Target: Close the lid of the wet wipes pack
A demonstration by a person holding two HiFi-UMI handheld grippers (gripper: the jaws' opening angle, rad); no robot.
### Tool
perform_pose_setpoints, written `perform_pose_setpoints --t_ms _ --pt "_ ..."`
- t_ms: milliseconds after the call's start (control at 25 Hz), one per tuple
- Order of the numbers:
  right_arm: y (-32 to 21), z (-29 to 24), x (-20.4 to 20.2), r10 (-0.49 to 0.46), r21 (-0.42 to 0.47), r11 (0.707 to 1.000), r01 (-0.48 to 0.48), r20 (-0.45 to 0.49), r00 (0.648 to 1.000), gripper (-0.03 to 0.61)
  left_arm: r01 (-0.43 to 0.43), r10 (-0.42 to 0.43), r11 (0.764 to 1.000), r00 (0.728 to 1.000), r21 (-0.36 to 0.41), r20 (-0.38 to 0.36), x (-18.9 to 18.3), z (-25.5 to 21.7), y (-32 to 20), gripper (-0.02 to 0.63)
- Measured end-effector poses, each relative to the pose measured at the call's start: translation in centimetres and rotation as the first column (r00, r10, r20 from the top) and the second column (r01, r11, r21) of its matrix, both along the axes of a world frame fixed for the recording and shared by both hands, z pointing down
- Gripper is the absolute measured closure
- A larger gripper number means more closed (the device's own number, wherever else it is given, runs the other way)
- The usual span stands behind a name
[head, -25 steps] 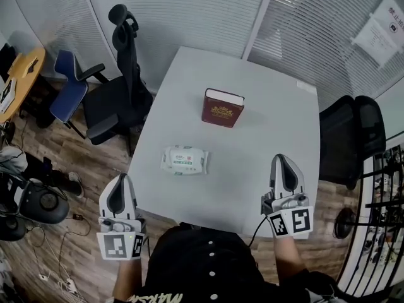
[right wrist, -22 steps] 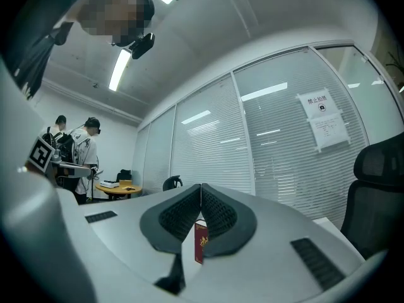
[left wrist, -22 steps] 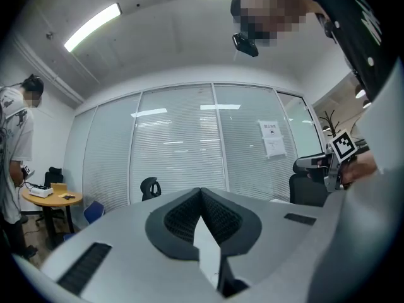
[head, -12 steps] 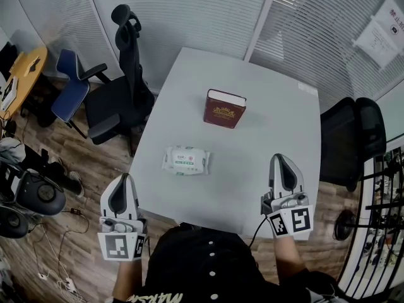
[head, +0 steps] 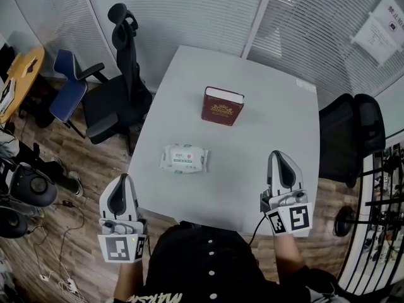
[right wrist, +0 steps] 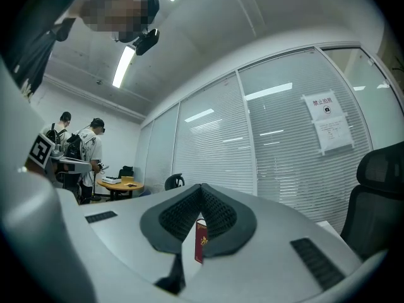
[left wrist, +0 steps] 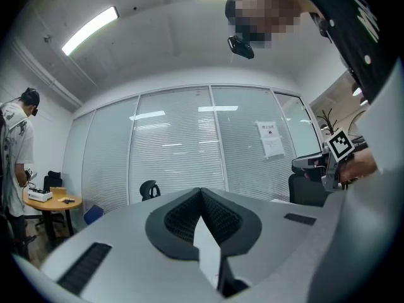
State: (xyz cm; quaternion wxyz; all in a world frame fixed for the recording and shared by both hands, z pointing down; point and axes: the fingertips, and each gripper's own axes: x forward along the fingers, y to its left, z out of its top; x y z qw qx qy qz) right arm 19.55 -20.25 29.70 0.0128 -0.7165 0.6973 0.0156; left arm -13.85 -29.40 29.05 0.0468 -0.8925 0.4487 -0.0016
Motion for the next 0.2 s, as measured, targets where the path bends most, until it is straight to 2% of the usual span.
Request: perform_pose_setpoints --t_ms 200 --pt "-0.15 0.08 -0.06 -0.002 -0.004 1.000 0.002 -0.009 1.000 0.551 -0.005 0.005 1.000 1.000 -0.002 -0.004 0.37 0.26 -0.01 0.600"
